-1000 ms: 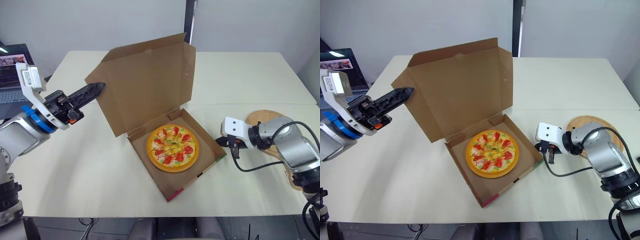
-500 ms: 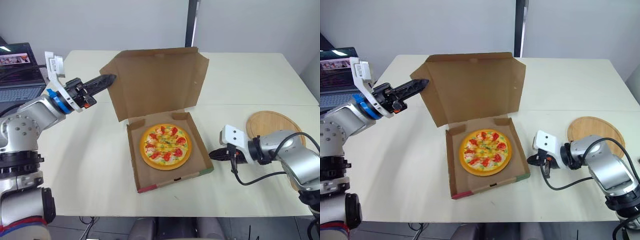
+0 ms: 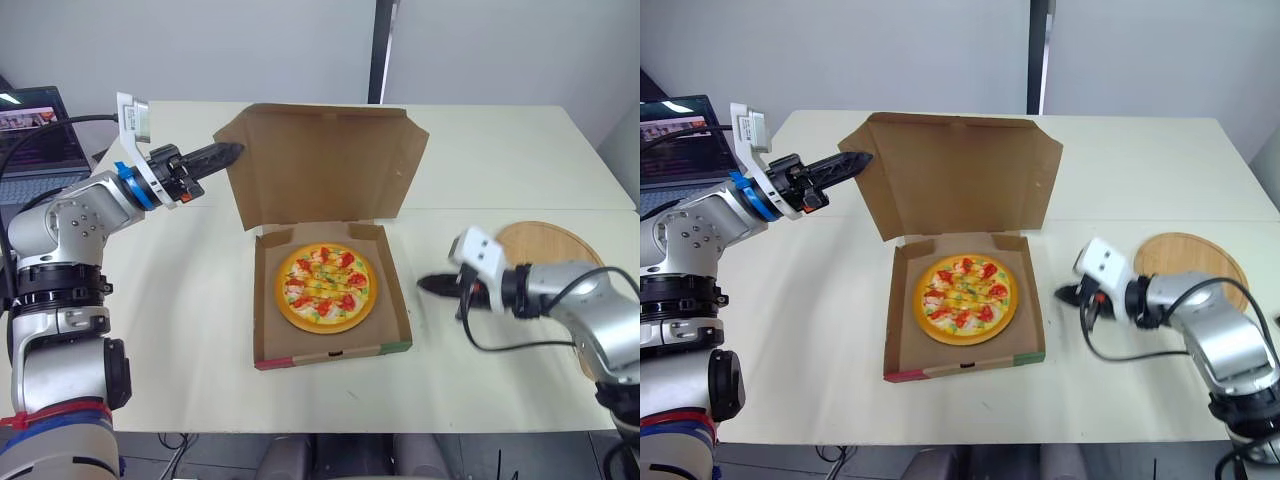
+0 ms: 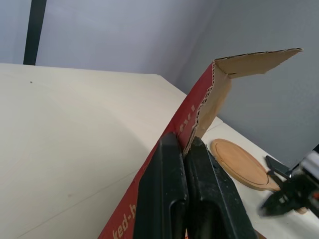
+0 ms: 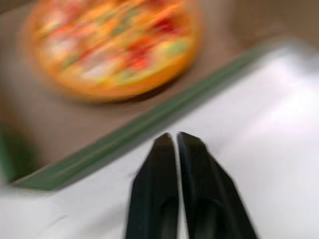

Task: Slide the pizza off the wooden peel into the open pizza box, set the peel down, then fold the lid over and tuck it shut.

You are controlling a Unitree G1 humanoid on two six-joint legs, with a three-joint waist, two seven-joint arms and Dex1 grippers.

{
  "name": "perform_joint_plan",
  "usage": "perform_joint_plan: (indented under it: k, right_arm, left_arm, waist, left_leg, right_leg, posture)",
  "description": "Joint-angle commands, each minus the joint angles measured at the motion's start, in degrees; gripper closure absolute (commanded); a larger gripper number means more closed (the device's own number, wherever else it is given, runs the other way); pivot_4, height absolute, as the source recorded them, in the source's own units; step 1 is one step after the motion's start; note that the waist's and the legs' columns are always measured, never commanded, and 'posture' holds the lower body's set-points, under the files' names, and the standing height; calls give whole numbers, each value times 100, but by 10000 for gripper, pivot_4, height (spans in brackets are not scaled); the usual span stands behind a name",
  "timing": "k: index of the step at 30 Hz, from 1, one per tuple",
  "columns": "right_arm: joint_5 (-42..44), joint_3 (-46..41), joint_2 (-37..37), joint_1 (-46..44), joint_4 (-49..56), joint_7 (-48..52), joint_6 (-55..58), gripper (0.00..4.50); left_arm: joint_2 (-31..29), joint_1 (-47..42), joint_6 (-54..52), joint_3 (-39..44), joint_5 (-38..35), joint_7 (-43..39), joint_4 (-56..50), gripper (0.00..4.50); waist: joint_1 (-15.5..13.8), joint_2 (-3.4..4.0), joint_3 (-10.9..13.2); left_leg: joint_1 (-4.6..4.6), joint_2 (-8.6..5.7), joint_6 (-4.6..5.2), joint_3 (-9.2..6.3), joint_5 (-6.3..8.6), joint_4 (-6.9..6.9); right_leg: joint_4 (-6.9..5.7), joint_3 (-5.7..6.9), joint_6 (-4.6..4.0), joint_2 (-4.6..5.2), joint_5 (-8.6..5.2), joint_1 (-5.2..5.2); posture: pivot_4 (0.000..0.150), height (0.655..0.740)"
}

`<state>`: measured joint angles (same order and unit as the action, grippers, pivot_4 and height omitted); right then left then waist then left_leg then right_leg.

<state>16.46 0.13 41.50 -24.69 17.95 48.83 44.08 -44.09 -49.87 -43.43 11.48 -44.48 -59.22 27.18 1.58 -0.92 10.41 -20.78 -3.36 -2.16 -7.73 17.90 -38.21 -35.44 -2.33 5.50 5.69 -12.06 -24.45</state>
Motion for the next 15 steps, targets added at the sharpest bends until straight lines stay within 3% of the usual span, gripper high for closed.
perform_joint_plan:
  k: [1,4,15]
  right_arm:
    - [-63,-510,-373,-655,-519,-730,-394,28931]
    - [-19,-604,-924,-1366,-1044,-1280,-433,18426]
    - [311,-580,-1761,-2471,-2159,-1390,-473,18426]
  left_arm:
    - [-31,-148,56,132,103,-133,-111,45000]
    - [-20,-157,76,185,166,-144,-104,45000]
    - [88,-110,63,308,314,-167,-137,45000]
  waist:
    - [9,0,0]
    - [24,0,0]
    - [30,0,0]
  left_leg:
    - [-1,0,-1,0,-1,0]
    - [-4,1,-5,6,-3,0]
    - [-21,-4,-17,12,-10,3]
  right_leg:
    - [-7,-1,0,0,0,-6]
    - [-46,-6,-2,1,-1,-35]
    - [-61,-8,-5,5,0,-72]
  posture:
    - [1500,7400]
    - [1500,7400]
    - [1500,7400]
